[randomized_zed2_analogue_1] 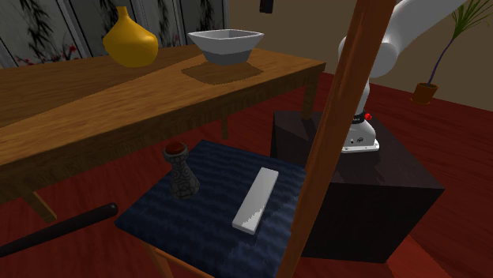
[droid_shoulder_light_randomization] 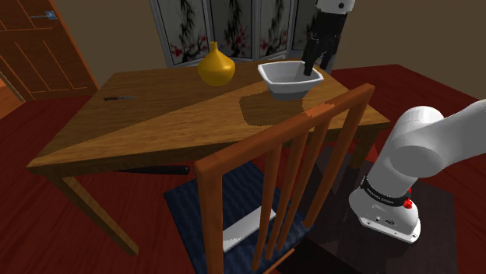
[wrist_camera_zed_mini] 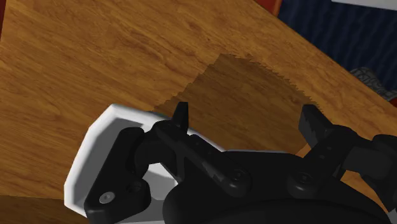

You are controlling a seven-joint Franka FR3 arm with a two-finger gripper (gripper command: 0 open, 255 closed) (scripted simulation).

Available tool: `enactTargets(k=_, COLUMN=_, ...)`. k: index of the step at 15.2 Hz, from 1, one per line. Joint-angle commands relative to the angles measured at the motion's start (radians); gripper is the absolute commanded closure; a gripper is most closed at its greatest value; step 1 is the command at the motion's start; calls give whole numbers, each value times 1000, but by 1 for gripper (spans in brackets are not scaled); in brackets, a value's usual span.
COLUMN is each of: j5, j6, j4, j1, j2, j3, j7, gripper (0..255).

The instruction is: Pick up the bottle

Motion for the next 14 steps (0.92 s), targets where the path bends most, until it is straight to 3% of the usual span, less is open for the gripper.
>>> enactTargets(k=1, j5=0, j6=0, j4=0, j1=0, j2=0, j3=0, j7=0, gripper=0)
enactTargets(k=7, j5=84, j6=104, j4=-63, j1=13, j2=47, j3=146, j7=216, gripper=0)
enactTargets(k=14, j5=160, j6=241, j4=-62, j1=22, j2=187, j3=315, j7=465, gripper=0)
